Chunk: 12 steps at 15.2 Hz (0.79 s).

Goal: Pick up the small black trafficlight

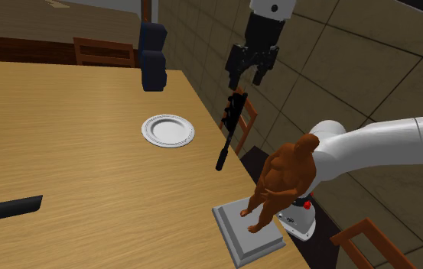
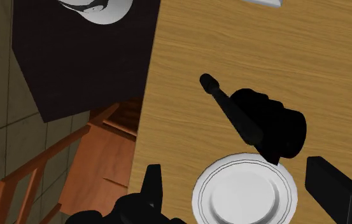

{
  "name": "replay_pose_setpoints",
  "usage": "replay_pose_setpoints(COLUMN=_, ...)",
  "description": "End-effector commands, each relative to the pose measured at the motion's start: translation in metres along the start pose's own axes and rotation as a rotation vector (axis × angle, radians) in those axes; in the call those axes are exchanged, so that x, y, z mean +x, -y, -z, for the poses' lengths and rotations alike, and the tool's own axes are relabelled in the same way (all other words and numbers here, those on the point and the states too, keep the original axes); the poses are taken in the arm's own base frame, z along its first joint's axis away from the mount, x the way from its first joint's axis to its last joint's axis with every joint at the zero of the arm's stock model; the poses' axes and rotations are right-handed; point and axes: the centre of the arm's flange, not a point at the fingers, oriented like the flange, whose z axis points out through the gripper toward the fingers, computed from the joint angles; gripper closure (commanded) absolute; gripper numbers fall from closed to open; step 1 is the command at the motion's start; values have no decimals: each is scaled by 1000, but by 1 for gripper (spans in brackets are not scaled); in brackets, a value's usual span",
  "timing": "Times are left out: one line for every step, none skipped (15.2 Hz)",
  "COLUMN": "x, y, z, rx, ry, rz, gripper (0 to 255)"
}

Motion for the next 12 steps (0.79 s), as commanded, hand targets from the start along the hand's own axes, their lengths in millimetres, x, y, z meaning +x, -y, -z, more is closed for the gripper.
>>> replay_pose_setpoints(x=-12, y=21, z=5, rx=21, ry=-4, rz=-18, gripper=0)
replay_pose_setpoints(x=-14, y=26, z=6, rx=25, ry=-5, rz=-22, gripper=0)
replay_pose_setpoints(x=-14, y=26, z=0, rx=25, ry=-5, rz=-22, gripper=0)
replay_pose_setpoints(x=-14, y=26, z=-5, rx=25, ry=-5, rz=-22, gripper=0)
replay_pose_setpoints(x=-14, y=26, z=-10, rx=25, ry=-5, rz=-22, gripper=0)
replay_pose_setpoints(x=-14, y=26, z=-16, rx=25, ry=-5, rz=-22, gripper=0)
replay_pose_setpoints(x=-14, y=26, z=-21, rx=25, ry=-5, rz=-22, gripper=0)
replay_pose_setpoints(x=-14, y=26, z=-26, rx=25, ry=-5, rz=-22, gripper=0)
replay_pose_setpoints(x=-14, y=26, z=-31, rx=25, ry=-5, rz=-22, gripper=0)
replay_pose_setpoints(x=-14, y=26, z=-34, rx=25, ry=-5, rz=-22, gripper=0)
replay_pose_setpoints(x=-14, y=26, z=-34, rx=25, ry=-5, rz=-22, gripper=0)
replay_pose_setpoints(x=-14, y=26, z=-35, rx=25, ry=-5, rz=-22, gripper=255)
